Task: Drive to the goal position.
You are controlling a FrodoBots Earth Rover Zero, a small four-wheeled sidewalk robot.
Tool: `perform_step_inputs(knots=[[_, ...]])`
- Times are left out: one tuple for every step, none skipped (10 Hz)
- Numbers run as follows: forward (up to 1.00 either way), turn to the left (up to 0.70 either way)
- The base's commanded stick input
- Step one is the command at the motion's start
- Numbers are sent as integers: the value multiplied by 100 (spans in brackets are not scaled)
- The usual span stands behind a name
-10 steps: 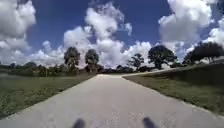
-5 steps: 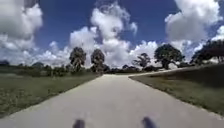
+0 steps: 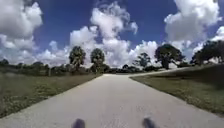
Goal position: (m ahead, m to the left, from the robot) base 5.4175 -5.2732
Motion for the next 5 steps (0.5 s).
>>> perform_step_inputs(knots=[[70,0],[70,0],[70,0],[70,0],[70,0]])
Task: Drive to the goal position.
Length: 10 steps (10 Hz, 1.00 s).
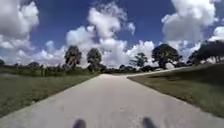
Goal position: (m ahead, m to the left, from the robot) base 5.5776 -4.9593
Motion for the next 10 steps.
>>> perform_step_inputs(knots=[[70,0],[70,0],[70,0],[70,0],[70,5],[70,23],[70,35],[70,35],[70,4],[70,0]])
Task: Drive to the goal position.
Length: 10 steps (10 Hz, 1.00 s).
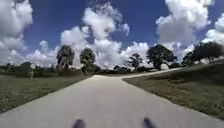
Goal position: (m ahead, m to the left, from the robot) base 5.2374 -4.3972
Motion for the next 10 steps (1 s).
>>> perform_step_inputs(knots=[[70,0],[70,0],[70,0],[70,0],[70,0],[70,0],[70,0],[70,0],[70,0],[70,0]])
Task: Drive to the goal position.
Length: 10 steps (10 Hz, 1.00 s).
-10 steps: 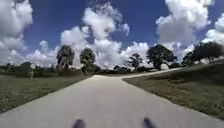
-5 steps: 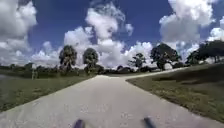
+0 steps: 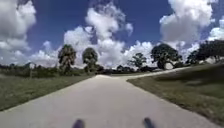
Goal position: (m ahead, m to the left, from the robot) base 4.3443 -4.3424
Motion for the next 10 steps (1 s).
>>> perform_step_inputs(knots=[[70,0],[70,0],[70,3],[70,25],[70,35],[70,18],[70,0],[70,0],[70,0],[70,0]])
